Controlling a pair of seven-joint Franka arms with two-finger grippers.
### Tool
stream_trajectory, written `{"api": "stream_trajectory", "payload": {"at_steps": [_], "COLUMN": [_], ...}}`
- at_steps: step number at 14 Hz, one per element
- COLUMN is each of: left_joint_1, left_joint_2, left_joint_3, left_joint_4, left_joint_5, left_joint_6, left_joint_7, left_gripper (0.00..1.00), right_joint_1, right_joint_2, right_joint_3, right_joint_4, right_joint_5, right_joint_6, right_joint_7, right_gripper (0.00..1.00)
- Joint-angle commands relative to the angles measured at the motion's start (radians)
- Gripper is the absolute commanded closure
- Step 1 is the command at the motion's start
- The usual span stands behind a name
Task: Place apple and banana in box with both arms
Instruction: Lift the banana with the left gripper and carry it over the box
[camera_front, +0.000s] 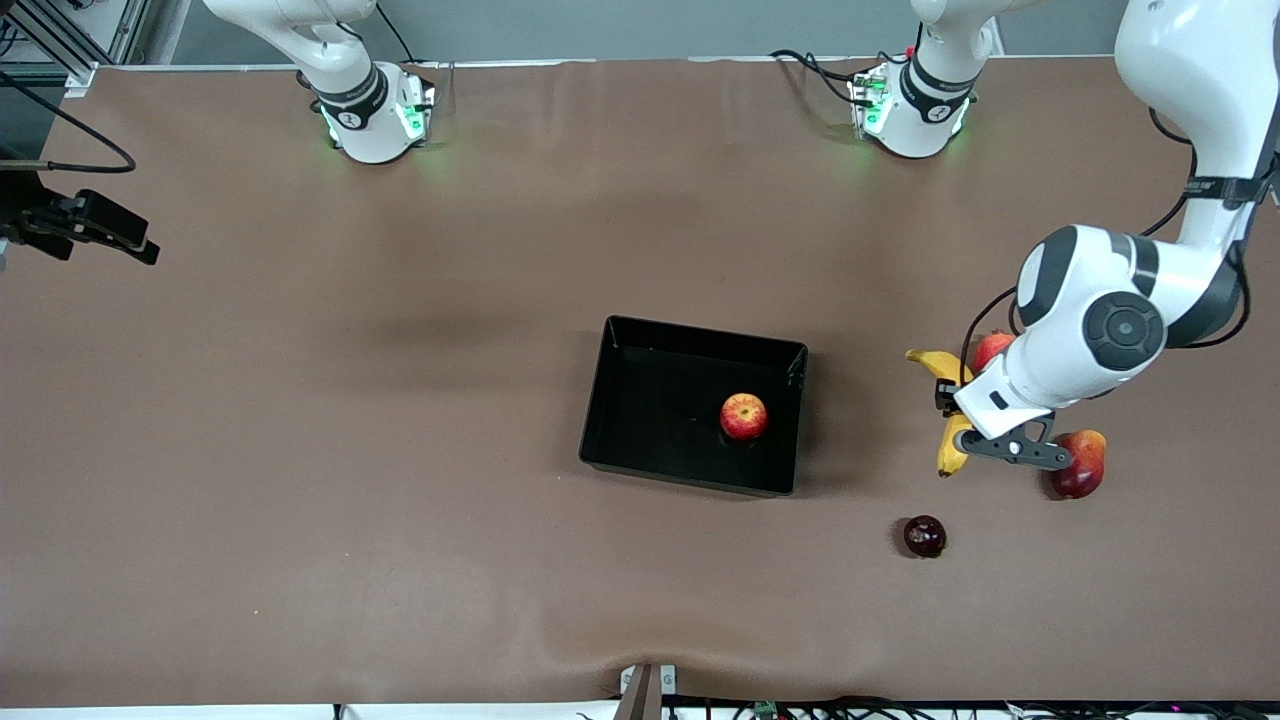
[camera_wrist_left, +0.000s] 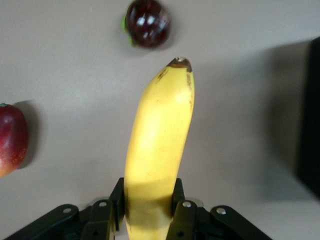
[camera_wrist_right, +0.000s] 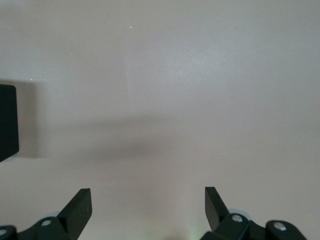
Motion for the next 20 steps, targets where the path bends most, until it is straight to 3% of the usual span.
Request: {"api": "stream_trajectory", "payload": {"at_steps": [1, 11, 17, 20], "left_joint_1": [-0.031, -0.357, -0.7, -0.726], "left_joint_2": [0.024, 0.212, 0.296, 0.33], "left_joint_3": [-0.034, -0.014, 0.253, 0.259], "left_joint_4": [0.145, 0.41, 0.49, 0.49], "left_joint_5": [-0.043, -0.045, -0.05, -0.053], "left_joint_6": [-0.126, -0.176, -0.115, -0.056], "left_joint_7": [-0.084, -0.527, -0.67, -0.71], "left_gripper": [1.0, 1.0, 1.0, 1.0], "right_joint_1": [-0.003, -0.005, -0.006, -0.006], "right_joint_2": [-0.008, -0.008, -0.009, -0.009], "right_joint_3": [0.002, 0.002, 0.002, 0.002], "right_joint_4": [-0.003, -0.002, 0.0, 0.0], "right_joint_5": [0.002, 0.002, 0.002, 0.002], "right_joint_6": [0.004, 0.002, 0.002, 0.002], "right_joint_7": [0.011, 0.011, 0.011, 0.011], "right_gripper": [0.0, 0.0, 0.0, 0.0]}}
